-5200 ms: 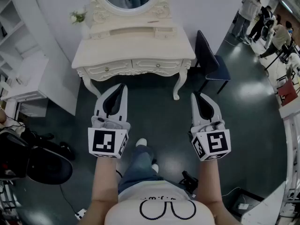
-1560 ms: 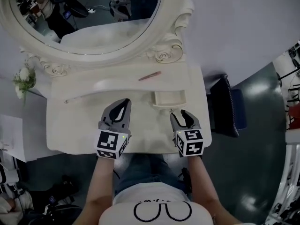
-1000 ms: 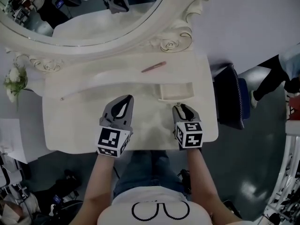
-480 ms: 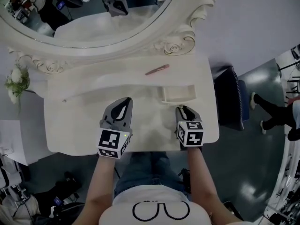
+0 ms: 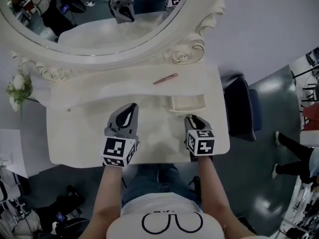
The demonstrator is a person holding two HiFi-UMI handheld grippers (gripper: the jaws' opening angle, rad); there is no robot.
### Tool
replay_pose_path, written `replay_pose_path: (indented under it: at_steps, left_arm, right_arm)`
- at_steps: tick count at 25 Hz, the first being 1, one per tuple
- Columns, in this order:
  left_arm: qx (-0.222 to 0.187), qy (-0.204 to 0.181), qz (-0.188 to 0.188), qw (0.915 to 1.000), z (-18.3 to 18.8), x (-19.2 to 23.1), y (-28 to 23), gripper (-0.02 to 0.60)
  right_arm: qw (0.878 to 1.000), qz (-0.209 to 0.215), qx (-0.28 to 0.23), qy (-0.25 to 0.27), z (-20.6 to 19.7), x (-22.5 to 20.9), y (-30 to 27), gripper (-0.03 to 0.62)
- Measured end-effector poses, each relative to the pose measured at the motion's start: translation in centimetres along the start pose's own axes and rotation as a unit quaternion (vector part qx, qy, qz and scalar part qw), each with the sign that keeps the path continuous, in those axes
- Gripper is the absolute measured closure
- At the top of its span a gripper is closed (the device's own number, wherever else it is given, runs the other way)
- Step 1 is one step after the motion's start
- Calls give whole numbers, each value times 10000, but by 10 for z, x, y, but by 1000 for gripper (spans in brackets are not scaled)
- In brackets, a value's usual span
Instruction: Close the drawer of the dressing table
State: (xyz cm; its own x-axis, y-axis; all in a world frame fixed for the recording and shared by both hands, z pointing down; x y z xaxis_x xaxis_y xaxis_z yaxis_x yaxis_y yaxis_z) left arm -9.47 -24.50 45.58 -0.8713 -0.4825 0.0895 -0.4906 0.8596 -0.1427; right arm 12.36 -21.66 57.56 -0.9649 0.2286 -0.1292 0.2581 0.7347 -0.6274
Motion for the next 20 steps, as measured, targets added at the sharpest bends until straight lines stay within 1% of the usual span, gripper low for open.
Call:
replay_pose_path:
  at_steps: [4,10,14,20]
  left_arm:
    - [-58,92,30,9999,1,1,-2,584]
    - [12,118,27,9999,-3,3,-2,584]
    - [-49,198,49,9998,2,5,-4,584]
    - [-86,180,33,9998,9,6,-9,584]
  right_arm:
    - [10000,46,37,-19,1,-2,-7,491]
    - [10000,80,53,1,7,-4,-15,493]
    - [9999,94,90,6,13,-6,-22,491]
    - [9998,160,121,-43,22,-7,-33,491]
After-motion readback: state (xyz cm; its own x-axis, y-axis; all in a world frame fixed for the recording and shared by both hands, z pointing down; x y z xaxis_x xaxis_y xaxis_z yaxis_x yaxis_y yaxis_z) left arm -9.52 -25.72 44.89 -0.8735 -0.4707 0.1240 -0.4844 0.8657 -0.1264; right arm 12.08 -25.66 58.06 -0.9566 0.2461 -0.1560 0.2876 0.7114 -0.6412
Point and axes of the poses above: the fingertips, and each gripper's own axes: y backward along the fingers, x to its left, z out of its top, the point moved 2 cm from there along y, backward along the fingers, and after that the axes turned 8 degrees about -x, right-handed, at the moved point
